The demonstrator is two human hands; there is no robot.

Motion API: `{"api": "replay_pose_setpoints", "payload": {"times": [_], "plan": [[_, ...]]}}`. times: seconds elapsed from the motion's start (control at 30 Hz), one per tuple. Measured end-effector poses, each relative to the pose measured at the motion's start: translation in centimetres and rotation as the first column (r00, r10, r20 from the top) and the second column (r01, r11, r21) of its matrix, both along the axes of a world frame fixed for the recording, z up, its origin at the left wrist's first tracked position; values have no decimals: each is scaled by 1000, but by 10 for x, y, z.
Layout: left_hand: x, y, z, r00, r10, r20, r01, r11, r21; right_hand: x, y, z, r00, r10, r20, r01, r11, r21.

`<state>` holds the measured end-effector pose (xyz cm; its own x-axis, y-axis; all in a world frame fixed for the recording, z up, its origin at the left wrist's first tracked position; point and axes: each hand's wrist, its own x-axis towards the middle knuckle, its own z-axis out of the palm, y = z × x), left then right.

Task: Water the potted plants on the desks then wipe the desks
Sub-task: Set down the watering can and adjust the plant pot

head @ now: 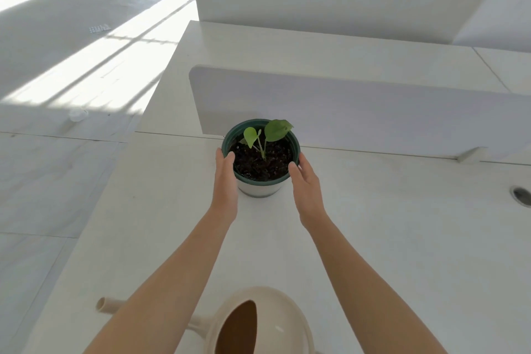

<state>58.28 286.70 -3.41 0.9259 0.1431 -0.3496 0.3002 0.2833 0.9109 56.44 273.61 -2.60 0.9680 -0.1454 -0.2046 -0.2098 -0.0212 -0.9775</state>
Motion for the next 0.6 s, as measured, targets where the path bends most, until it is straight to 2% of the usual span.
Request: {"api": "replay_pose_setpoints", "payload": {"times": [0.2, 0.3, 0.37, 0.5, 0.6], "plan": [[-28, -4, 2, 1000, -21, 8, 20, 999, 39, 16, -10, 13, 998, -29, -56, 30, 1000, 9], [-20, 8, 2, 999, 33, -25, -32, 998, 46, 12, -10, 10, 993, -89, -81, 92, 995, 32], [-6, 16, 2, 999, 45, -31, -43, 998, 49, 6, -4, 8, 996, -71, -56, 73, 996, 47], [4, 7, 5, 999, -46, -23, 48, 996, 80, 2, 12, -3, 999, -44, -29, 44, 999, 5], [-3, -5, 6, 999, -26, -28, 27, 999, 44, 14, 10, -4, 997, -52, -58, 50, 998, -37]]}}
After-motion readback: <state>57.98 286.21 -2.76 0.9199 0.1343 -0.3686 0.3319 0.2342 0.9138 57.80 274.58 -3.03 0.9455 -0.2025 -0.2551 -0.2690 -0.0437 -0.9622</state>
